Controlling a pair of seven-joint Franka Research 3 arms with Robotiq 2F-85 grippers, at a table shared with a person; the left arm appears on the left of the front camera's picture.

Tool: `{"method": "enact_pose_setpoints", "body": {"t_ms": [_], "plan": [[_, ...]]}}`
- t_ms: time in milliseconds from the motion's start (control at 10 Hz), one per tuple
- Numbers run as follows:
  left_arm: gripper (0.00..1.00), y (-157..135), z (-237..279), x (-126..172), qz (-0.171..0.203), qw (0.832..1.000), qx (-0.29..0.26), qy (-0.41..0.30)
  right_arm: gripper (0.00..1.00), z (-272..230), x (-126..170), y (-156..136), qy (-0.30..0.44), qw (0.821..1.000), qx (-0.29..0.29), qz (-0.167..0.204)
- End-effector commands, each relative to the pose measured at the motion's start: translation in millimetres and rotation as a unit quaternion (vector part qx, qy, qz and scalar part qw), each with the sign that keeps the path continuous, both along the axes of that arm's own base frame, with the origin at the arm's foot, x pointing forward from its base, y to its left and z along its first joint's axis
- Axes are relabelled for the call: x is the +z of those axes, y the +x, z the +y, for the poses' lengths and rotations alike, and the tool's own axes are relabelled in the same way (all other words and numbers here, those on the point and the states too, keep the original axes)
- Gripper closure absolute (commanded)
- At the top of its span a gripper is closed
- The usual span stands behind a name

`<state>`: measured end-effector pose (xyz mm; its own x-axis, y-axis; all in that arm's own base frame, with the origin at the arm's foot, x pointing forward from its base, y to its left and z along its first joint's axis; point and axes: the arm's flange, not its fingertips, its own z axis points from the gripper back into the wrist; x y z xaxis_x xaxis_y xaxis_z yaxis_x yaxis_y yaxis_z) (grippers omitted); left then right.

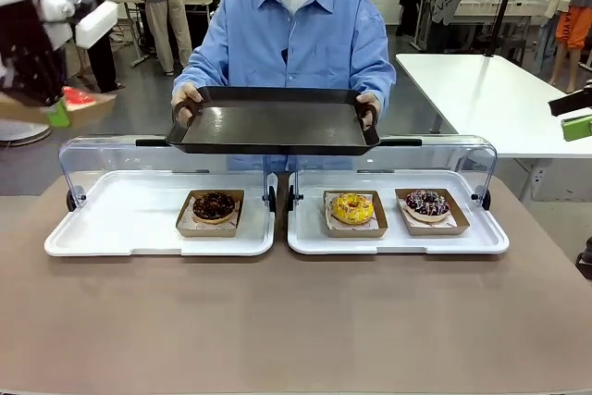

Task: Provide the desired donut to the person.
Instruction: Place the picked Paper togo box onto the Handle tray extended by the person.

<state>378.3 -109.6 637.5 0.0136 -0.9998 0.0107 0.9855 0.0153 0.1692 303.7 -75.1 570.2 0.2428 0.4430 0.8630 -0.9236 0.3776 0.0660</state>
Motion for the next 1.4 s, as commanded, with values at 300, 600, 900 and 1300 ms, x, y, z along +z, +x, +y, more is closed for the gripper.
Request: {"method": "enact_pose_setpoints", "body": {"t_ms": [300,600,900,1300], "plan": [[0.99,67,-130,72,-0.018,0.999,-0.039,0.008,0.0,0,-1,3,0.011,1.0,0.005,-0.011],[0.99,130,-194,46,0.003,0.999,-0.03,-0.025,0.0,0,-1,3,0.011,1.0,0.005,-0.011],[0.99,173,-206,-2,0.015,0.999,0.02,-0.036,0.0,0,-1,3,0.011,1.0,0.005,-0.011],[0.99,191,-194,-39,0.048,0.997,0.023,-0.062,0.0,0,-1,3,0.011,1.0,0.005,-0.011]]}}
